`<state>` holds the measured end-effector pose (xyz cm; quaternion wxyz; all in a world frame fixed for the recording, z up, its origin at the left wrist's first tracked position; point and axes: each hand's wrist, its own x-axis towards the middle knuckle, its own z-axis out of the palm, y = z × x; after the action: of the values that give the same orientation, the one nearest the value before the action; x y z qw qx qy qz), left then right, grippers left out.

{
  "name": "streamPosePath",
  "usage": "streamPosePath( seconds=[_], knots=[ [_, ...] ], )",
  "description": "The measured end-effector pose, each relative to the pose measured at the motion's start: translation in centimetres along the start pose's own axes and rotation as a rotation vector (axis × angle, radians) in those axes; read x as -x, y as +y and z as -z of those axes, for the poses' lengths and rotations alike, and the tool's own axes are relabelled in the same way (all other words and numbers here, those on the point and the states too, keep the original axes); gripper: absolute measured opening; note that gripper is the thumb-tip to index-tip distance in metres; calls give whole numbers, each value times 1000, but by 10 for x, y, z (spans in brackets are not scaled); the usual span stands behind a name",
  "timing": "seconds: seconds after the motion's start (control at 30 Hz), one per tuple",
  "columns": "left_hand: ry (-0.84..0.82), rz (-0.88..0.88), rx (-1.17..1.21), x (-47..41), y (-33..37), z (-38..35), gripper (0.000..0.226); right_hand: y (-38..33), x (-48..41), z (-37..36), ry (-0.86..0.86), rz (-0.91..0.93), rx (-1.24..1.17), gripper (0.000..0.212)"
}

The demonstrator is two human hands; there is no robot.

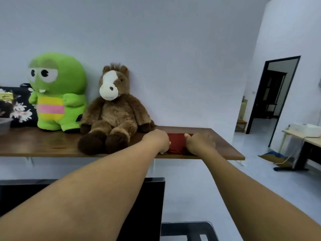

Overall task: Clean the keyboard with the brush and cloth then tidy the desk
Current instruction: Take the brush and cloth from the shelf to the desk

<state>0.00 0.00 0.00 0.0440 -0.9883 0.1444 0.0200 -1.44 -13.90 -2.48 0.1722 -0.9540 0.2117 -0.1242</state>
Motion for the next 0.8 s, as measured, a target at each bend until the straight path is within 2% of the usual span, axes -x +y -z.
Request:
streamPosePath(
  seconds=[0.07, 0.13, 0.2, 0.27, 0.3, 0.47, 0.57, 0.7, 0.8],
  knots=[
    [54, 40, 66, -5, 6, 0, 32, -4, -5, -7, 29, -81, 71, 76],
    [59, 57, 119, -4, 12, 1, 23, -8, -11, -10, 2, -131, 88, 73],
    [38, 95, 189, -3, 14, 3, 9, -13, -15, -13, -52, -92, 63, 48],
    [35, 131, 246, 0, 11, 5, 11, -16, -17, -12, -60, -12, 77, 27],
    [33, 144, 272, 0, 8, 5, 15, -16, -16, -11, -45, 26, 71, 22],
    [-73, 126, 323, 11, -4, 13, 23, -14, -4, 2, -20, 64, -155, 38],
    [-114, 80, 382, 30, -4, 24, 36, -2, 9, 26, 46, 111, -202, 38],
    [29, 14, 579, 65, -2, 38, 42, 21, 40, 61, 177, 179, -193, 40],
    [106, -49, 614, 93, 7, 47, 44, 42, 70, 75, 239, 166, -146, 38]
  ],
)
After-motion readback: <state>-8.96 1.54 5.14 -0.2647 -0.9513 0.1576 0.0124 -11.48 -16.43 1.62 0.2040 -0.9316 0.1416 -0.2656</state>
